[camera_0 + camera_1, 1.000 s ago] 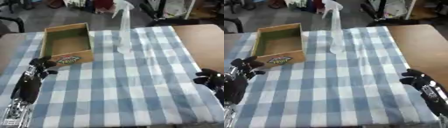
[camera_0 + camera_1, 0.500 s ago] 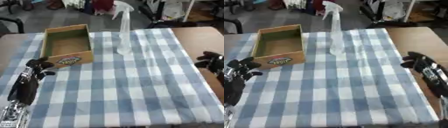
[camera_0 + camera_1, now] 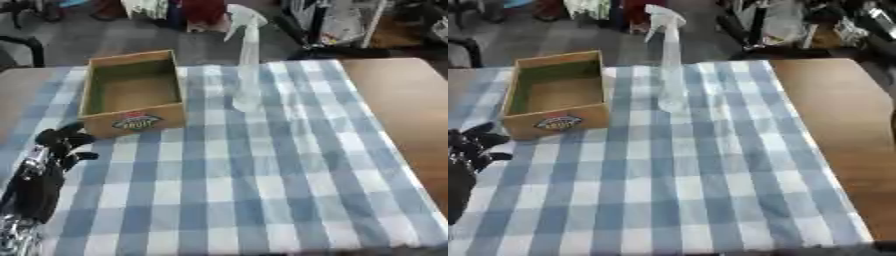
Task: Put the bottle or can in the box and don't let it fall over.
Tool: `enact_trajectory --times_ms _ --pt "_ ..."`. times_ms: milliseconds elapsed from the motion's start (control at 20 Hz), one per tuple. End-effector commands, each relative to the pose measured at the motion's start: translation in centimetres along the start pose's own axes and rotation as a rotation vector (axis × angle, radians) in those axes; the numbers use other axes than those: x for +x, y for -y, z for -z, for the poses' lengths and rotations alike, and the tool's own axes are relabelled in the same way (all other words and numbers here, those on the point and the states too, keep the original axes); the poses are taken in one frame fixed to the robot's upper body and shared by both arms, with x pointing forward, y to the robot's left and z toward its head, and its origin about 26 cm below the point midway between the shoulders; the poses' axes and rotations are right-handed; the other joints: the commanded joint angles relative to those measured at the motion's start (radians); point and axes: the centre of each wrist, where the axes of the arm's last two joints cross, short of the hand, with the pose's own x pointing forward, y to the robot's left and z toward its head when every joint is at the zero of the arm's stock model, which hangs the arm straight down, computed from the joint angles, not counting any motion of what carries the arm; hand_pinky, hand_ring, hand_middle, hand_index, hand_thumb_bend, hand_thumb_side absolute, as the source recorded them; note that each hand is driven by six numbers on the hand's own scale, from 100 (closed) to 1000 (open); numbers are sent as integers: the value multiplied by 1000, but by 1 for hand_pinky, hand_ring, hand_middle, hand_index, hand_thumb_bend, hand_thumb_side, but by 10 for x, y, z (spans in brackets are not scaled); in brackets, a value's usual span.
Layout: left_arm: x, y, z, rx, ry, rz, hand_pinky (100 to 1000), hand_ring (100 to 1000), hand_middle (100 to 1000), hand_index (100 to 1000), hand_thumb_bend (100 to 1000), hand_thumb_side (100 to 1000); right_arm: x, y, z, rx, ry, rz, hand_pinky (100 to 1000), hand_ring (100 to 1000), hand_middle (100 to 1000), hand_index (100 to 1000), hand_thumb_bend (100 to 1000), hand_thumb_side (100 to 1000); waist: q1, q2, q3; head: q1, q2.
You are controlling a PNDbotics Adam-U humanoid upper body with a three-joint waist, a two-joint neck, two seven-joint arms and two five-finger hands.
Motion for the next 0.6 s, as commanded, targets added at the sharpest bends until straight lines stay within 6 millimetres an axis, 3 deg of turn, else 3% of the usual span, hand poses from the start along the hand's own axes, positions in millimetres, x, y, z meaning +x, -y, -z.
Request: enact_trajectory --times_ms 50,300,600 --pt "10 -1 8 -44 38 14 687 811 646 854 156 995 -1 14 20 35 -3 -56 852 831 826 928 100 724 -1 -1 15 -40 -20" --pt "16 3 18 -87 70 9 687 812 647 854 155 992 6 7 62 88 -8 -110 889 865 839 939 100 741 -3 20 64 -98 -37" --pt "22 7 26 -122 100 2 688 813 647 854 155 988 18 -6 98 153 -44 -185 958 910 859 952 100 757 -7 34 110 -148 -53"
